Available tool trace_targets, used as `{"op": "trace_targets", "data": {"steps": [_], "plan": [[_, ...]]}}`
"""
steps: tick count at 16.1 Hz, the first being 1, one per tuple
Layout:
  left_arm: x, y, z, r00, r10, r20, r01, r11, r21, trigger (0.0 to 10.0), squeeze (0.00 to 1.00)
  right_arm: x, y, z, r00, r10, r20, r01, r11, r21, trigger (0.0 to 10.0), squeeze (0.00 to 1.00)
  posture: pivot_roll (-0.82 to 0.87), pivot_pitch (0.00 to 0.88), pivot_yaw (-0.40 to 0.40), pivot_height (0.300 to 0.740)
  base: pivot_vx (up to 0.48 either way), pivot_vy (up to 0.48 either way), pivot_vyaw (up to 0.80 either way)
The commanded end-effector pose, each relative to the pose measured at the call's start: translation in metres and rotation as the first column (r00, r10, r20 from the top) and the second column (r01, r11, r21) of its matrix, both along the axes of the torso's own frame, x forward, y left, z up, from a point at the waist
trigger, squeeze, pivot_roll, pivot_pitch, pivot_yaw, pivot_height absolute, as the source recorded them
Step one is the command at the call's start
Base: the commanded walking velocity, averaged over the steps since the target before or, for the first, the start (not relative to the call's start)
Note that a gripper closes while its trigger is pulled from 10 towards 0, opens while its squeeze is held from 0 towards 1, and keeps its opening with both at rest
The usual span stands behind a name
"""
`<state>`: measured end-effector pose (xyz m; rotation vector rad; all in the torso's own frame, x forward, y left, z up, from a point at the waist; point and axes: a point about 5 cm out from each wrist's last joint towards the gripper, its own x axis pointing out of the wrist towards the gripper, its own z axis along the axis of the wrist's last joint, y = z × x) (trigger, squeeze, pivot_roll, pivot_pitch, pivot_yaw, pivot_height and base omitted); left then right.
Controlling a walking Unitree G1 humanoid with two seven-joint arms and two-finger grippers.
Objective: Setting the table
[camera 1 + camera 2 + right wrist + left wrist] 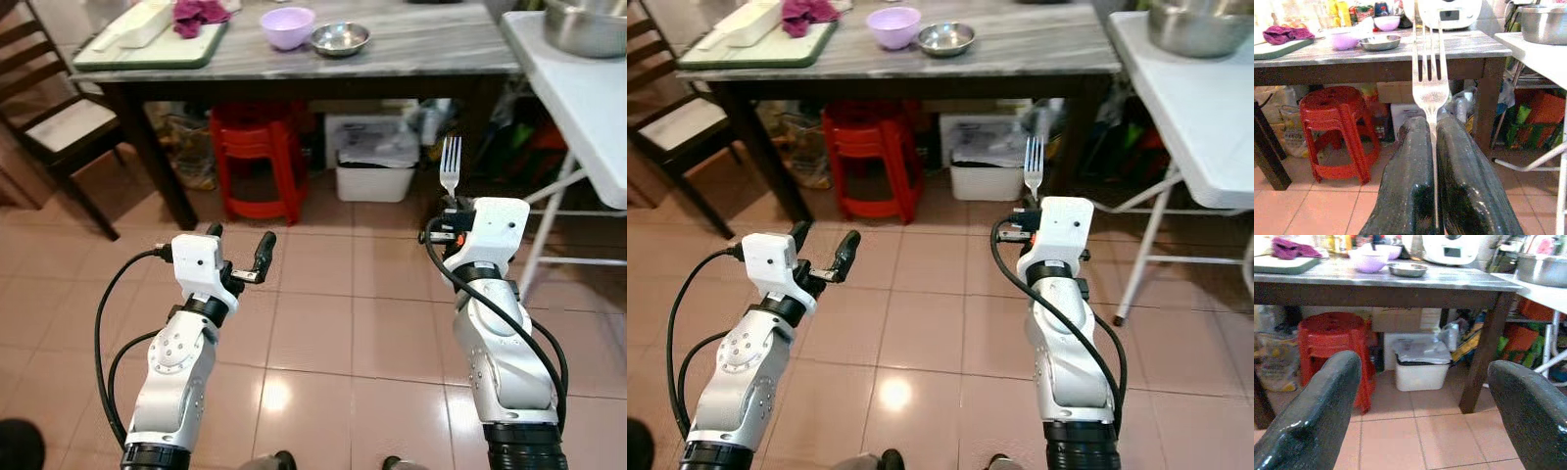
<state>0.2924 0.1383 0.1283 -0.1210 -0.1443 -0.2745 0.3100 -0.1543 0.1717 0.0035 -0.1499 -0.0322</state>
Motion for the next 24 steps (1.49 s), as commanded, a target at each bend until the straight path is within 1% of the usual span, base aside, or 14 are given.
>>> {"op": "trace_targets", "data": {"steps": [1, 6, 9, 13, 20, 24], "plan": [[-0.0002, 0.002, 0.0026, 1.0, 0.0, 0.008, 0.0, 1.0, 0.0, 10.0, 0.0, 0.0001, -0.0002, -0.0009, 1.0, -0.005, 0.0, 0.005, 1.0, -0.006, 10.0, 0.0, -0.09, 0.169, 0.086, 0.74, 0.48, 0.0, 0.0], [0.0, -0.0004, 0.0033, 1.0, -0.012, 0.012, 0.012, 1.0, -0.002, 10.0, 0.0, 0.0012, 0.0017, -0.0025, 1.0, 0.001, -0.012, -0.001, 1.0, 0.009, 10.0, 0.0, -0.09, 0.164, 0.087, 0.74, 0.48, 0.0, 0.0], [0.0007, -0.0027, 0.0051, 1.0, -0.02, 0.022, 0.02, 1.0, -0.003, 10.0, 0.0, 0.002, 0.0037, -0.0027, 1.0, 0.013, -0.012, -0.013, 1.0, -0.012, 10.0, 0.0, -0.09, 0.16, 0.086, 0.74, 0.48, 0.0, 0.0], [0.0, -0.0056, 0.0063, 0.999, -0.03, 0.029, 0.031, 1.0, -0.008, 10.0, 0.0, 0.0019, 0.0047, -0.003, 1.0, 0.015, -0.011, -0.015, 1.0, -0.015, 10.0, 0.0, -0.09, 0.159, 0.089, 0.74, 0.48, 0.0, 0.0], [-0.0009, -0.0062, 0.0044, 0.999, -0.04, 0.023, 0.04, 0.999, -0.001, 10.0, 0.0, 0.0007, 0.0035, -0.0059, 1.0, 0.009, -0.02, -0.009, 1.0, -0.02, 10.0, 0.0, -0.1, 0.164, 0.092, 0.74, 0.48, 0.0, 0.0], [-0.0011, -0.0055, 0.0037, 0.999, -0.045, 0.018, 0.045, 0.999, 0.006, 10.0, 0.0, 0.0002, 0.0064, -0.0079, 1.0, 0.016, -0.025, -0.016, 0.999, -0.03, 10.0, 0.0, -0.1, 0.165, 0.097, 0.74, 0.48, 0.0, 0.0]]}}
